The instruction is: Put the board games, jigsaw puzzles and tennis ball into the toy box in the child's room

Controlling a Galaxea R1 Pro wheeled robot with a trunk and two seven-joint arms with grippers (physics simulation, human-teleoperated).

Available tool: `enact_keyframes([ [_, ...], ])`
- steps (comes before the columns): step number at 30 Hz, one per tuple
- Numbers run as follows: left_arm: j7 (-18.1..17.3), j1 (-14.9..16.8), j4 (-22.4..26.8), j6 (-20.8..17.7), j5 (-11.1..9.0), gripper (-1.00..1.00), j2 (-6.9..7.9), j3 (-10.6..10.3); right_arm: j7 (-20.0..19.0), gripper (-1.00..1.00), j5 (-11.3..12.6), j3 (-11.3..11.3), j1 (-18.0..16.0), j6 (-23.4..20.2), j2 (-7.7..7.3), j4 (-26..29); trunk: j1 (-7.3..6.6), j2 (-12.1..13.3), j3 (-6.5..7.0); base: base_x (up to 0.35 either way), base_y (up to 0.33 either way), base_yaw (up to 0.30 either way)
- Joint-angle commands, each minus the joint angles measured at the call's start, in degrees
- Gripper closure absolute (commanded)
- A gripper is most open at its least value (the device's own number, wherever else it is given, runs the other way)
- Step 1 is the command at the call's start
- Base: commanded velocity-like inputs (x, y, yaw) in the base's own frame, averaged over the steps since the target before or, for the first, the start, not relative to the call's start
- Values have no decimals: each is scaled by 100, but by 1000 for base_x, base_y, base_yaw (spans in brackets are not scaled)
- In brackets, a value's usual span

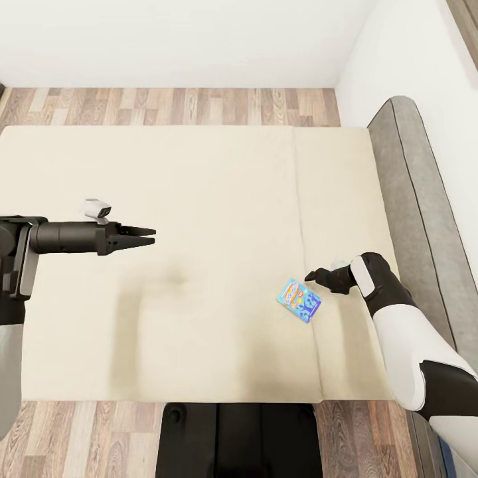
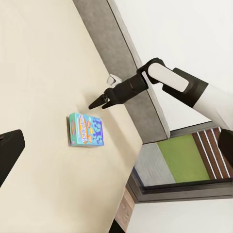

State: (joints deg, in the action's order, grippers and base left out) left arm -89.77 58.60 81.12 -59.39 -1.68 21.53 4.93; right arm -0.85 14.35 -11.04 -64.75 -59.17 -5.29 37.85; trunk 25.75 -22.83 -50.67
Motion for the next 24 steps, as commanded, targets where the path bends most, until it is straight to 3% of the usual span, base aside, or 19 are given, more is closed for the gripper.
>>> enact_keyframes([
  [1, -23, 3, 0, -61, 5, -100, 3, -2, -9, -100, -2, -13, -2, -24, 1, 4, 3, -9, -6, 0, 0, 0],
  [24, -23, 3, 0, -61, 10, -100, 9, -1, -20, -100, 6, -12, -3, -32, -8, -9, 3, -9, -7, 0, 0, 0],
])
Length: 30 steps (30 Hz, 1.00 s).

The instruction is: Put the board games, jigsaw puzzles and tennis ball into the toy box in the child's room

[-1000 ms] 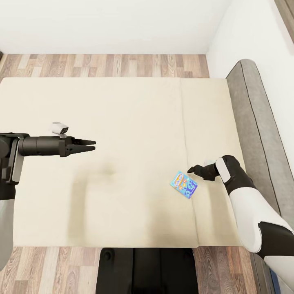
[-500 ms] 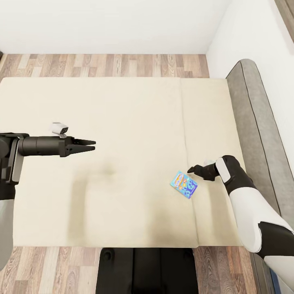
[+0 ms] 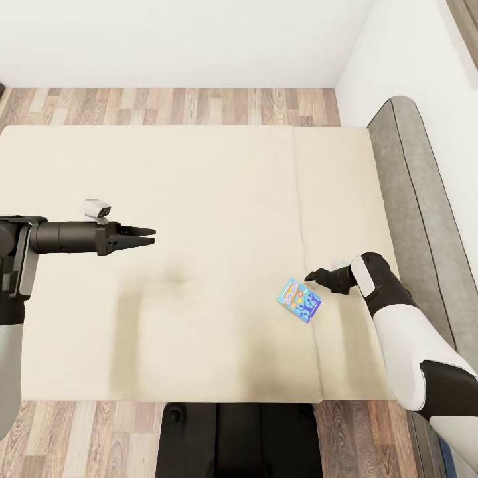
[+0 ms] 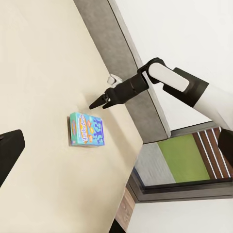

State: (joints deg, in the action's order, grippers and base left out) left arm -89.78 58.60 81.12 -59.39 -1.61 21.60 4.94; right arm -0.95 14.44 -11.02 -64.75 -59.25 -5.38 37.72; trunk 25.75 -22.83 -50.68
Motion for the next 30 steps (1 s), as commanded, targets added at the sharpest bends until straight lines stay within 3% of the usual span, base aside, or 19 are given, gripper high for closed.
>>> enact_keyframes([
  [1, -22, 3, 0, -61, 3, -100, 4, -2, -10, -100, -3, -14, -2, -24, 2, 1, 3, -9, -6, 0, 0, 0],
  [30, -22, 3, 0, -61, 3, -100, 7, -2, -10, -100, -5, -1, 4, -75, -6, -60, 3, -9, -6, 0, 0, 0],
])
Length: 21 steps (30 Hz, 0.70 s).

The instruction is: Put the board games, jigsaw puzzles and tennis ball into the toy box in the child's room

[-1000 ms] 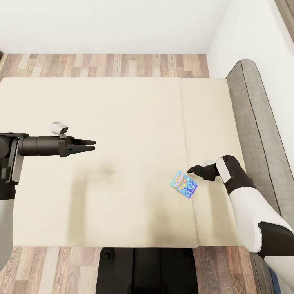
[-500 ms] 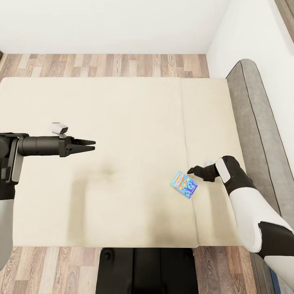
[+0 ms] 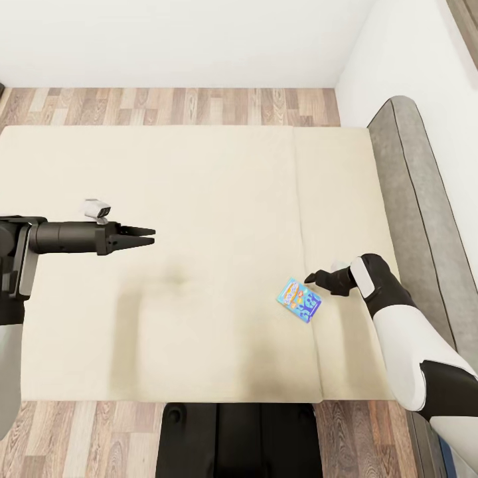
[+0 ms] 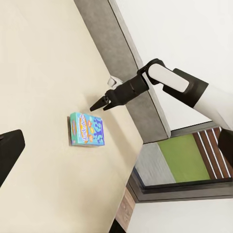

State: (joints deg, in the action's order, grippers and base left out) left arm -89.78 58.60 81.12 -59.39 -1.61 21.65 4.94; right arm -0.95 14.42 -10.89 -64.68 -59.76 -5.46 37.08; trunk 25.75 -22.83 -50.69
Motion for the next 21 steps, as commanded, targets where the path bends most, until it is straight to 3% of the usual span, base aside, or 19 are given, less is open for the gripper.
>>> enact_keyframes([
  [1, -22, 3, 0, -61, 3, -100, 3, -2, -12, -100, -4, -13, -2, -24, 1, 3, 3, -9, -6, 0, 0, 0],
  [21, -22, 3, 0, -61, 3, -100, -1, -2, -37, -100, -35, -3, 17, -24, -3, -75, 3, -9, -6, 0, 0, 0],
])
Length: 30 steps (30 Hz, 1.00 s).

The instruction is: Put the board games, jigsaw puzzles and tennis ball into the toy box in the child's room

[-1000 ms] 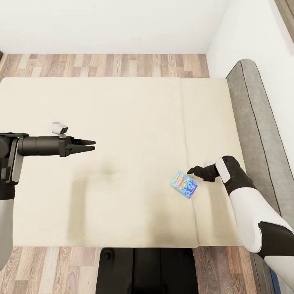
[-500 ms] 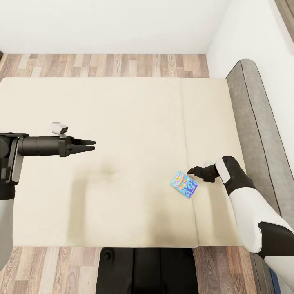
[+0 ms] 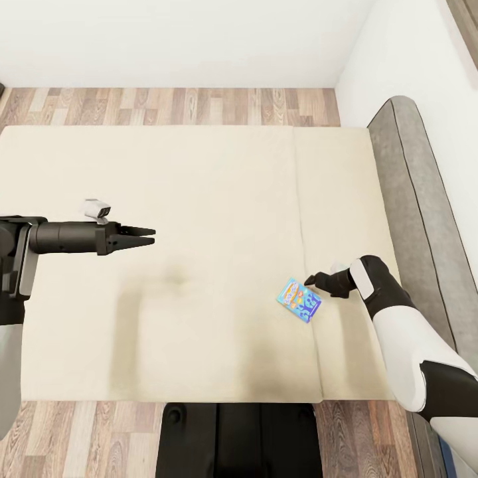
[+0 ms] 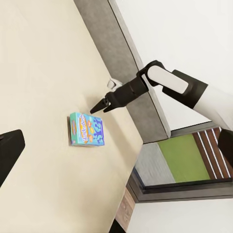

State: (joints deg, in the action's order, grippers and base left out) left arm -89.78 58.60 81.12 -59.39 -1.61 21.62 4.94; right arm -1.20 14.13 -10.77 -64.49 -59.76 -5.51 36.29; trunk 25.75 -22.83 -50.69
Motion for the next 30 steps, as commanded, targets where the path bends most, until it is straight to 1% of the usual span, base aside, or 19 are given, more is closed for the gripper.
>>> enact_keyframes([
  [1, -22, 3, 0, -61, 3, -100, 2, -2, -12, -100, -8, -16, 0, -24, 1, -1, 3, -9, -6, 0, 0, 0],
  [13, -22, 3, 0, -61, 3, -100, 1, -2, -26, -100, -5, -16, 17, -24, -3, -21, 3, -9, -6, 0, 0, 0],
  [19, -22, 3, 0, -61, 3, -100, 1, -2, -97, -100, -3, -17, 26, -24, -3, -22, 3, -9, -6, 0, 0, 0],
  [27, -22, 3, 0, -61, 3, -100, 0, -2, -501, -100, -37, -9, 32, -24, -3, -18, 3, -9, -6, 0, 0, 0],
  [30, -22, 3, 0, -61, 3, -100, 0, -2, -594, -100, -45, -7, 33, -24, -3, -18, 3, -9, -6, 0, 0, 0],
])
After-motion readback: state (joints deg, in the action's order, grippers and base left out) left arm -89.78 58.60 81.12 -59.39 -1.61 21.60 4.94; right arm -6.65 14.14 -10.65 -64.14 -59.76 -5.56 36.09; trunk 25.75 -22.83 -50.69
